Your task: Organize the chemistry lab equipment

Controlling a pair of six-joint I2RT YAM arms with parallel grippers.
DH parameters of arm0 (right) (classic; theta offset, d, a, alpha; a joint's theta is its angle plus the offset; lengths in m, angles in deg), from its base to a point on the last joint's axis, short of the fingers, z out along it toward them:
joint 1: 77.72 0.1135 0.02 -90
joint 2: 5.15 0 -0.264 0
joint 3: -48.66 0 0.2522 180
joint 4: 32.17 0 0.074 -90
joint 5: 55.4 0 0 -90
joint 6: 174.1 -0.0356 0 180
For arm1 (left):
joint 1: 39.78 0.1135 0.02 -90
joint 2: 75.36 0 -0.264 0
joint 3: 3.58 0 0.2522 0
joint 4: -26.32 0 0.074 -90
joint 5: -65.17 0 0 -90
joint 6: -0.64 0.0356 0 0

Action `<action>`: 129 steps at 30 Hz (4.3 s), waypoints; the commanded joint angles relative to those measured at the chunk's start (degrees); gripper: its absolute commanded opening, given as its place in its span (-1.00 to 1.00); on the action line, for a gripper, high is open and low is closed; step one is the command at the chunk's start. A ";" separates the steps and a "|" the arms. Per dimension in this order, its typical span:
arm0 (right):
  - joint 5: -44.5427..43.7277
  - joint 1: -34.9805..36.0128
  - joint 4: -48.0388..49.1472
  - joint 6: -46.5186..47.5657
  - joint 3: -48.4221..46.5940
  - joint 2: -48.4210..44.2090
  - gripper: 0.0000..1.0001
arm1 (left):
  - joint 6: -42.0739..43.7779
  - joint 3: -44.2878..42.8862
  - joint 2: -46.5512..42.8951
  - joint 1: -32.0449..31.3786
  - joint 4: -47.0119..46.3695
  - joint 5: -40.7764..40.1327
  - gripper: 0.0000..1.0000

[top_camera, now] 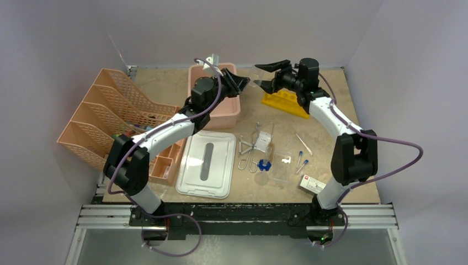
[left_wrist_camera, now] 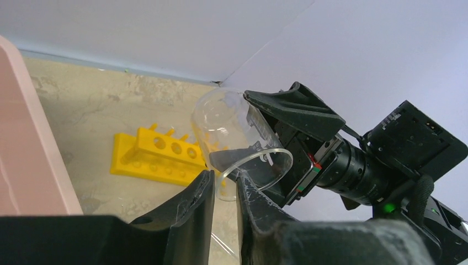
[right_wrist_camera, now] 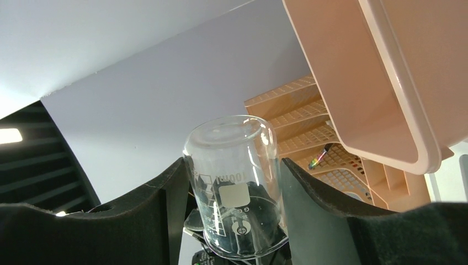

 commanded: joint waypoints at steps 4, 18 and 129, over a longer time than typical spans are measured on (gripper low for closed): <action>2.06 0.18 0.56 -0.67 -0.66 -1.37 -0.05 | 1.99 -4.57 1.56 -0.28 -1.54 -0.58 -0.74; 3.54 0.44 -0.23 -0.65 -1.39 -0.32 0.14 | 9.19 -10.21 3.68 -0.17 5.66 -0.58 -1.00; -36.82 4.54 -42.32 72.58 9.37 -18.25 0.70 | 20.68 -11.36 -6.24 10.26 39.25 11.01 0.33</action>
